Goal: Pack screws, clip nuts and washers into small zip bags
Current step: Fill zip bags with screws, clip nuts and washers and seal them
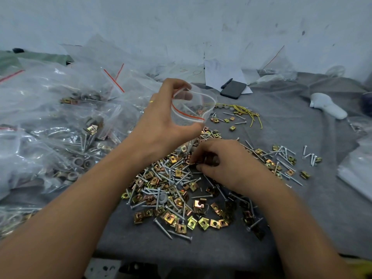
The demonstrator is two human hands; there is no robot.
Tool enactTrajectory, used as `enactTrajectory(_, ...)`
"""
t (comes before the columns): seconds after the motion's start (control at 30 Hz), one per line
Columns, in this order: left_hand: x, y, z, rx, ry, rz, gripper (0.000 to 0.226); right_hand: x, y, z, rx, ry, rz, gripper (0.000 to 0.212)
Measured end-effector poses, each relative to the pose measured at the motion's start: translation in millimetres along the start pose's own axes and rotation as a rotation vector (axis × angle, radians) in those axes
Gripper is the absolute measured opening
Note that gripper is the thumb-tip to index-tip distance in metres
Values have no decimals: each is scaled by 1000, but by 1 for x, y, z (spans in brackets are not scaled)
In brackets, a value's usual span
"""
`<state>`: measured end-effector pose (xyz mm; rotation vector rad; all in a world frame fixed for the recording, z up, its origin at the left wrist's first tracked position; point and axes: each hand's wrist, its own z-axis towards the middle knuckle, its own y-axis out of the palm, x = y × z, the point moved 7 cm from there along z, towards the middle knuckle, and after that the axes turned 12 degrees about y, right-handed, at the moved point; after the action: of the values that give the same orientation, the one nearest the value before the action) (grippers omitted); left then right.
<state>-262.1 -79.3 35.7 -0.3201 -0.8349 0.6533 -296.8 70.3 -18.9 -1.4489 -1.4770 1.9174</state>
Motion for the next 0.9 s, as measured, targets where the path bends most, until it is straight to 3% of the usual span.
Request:
enactTrajectory(0.23, -1, 0, 0, -3, -6, 3, 66, 7, -2, 0, 63, -7, 96, 16)
enactTrajectory(0.4, 0, 0, -1, -26, -17, -20, 69, 25, -37, -11, 193, -17, 502, 18)
enactTrajectory(0.6, 15, 20, -5, -107, 32, 28, 75, 32, -82, -32, 485, -62, 932, 13)
enactTrajectory(0.67, 23, 27, -6, -139, 60, 67, 78, 22, -93, -40, 557, -121, 877, 13)
enactTrajectory(0.83, 31, 33, -8, -164, 77, 88, 80, -18, -98, -51, 715, -242, 263, 19)
enactTrajectory(0.9, 31, 33, -9, -169, 69, 69, 79, -25, -94, -48, 714, -232, 145, 27)
